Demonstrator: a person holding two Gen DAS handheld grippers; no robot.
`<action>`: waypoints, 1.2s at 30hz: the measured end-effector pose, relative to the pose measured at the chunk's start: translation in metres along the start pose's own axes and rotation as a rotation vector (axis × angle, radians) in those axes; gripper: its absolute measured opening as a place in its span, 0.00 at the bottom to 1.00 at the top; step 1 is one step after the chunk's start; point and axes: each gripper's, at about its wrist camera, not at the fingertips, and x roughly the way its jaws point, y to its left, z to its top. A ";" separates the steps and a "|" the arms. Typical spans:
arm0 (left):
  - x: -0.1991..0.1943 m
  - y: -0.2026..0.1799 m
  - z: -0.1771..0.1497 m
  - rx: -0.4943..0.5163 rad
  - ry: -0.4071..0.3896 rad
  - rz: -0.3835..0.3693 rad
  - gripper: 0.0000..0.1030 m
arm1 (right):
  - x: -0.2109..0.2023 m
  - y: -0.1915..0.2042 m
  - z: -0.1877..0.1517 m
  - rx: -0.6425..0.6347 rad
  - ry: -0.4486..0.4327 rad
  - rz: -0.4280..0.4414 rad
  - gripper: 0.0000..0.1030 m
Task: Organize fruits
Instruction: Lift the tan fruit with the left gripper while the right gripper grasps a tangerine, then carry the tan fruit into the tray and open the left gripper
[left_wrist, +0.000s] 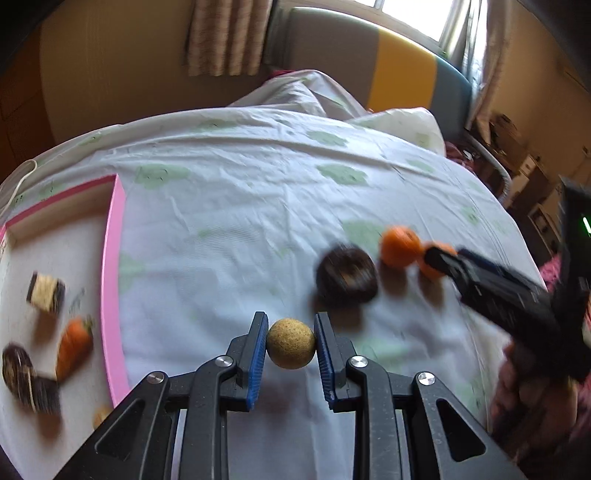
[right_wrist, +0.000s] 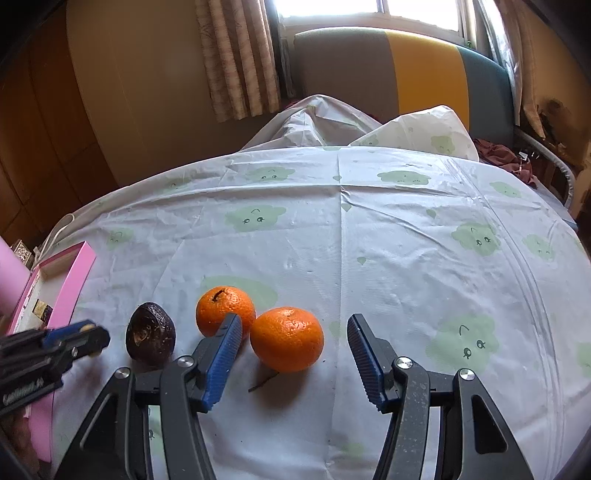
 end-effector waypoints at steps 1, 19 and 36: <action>-0.002 -0.004 -0.008 0.009 -0.003 0.000 0.25 | 0.001 0.000 0.000 0.000 0.006 0.001 0.58; 0.003 -0.006 -0.032 -0.001 -0.043 -0.020 0.25 | -0.012 -0.006 -0.027 0.079 0.049 0.007 0.38; -0.024 -0.005 -0.036 -0.008 -0.049 -0.009 0.25 | -0.023 0.004 -0.049 0.033 0.003 -0.082 0.38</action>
